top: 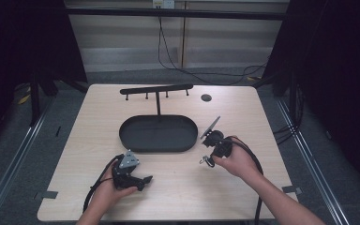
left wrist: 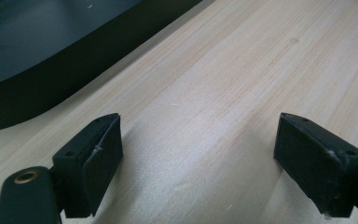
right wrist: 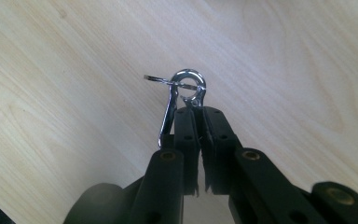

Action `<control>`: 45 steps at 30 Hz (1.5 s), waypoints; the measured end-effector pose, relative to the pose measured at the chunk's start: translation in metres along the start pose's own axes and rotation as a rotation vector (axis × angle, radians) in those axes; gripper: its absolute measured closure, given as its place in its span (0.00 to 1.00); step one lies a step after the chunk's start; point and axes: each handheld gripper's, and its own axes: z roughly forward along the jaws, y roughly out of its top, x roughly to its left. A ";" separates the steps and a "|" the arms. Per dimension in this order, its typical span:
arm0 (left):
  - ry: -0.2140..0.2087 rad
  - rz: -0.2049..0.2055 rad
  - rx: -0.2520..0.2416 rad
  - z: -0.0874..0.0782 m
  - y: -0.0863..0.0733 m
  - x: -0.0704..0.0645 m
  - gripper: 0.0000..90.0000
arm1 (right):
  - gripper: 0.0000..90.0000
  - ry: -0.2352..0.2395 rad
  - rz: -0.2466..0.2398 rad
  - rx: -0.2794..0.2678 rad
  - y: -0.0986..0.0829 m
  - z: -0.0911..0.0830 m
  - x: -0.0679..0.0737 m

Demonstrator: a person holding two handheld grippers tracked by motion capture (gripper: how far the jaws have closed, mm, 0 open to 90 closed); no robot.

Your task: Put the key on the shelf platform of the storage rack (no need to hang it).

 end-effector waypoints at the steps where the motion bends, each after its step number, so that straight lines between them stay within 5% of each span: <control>1: 0.000 0.000 0.001 0.000 0.000 0.000 0.17 | 0.95 -0.002 -0.003 0.000 0.002 -0.001 0.000; 45: -0.012 0.020 0.017 0.001 0.001 -0.001 0.10 | 0.95 0.006 -0.007 -0.018 0.045 -0.019 -0.007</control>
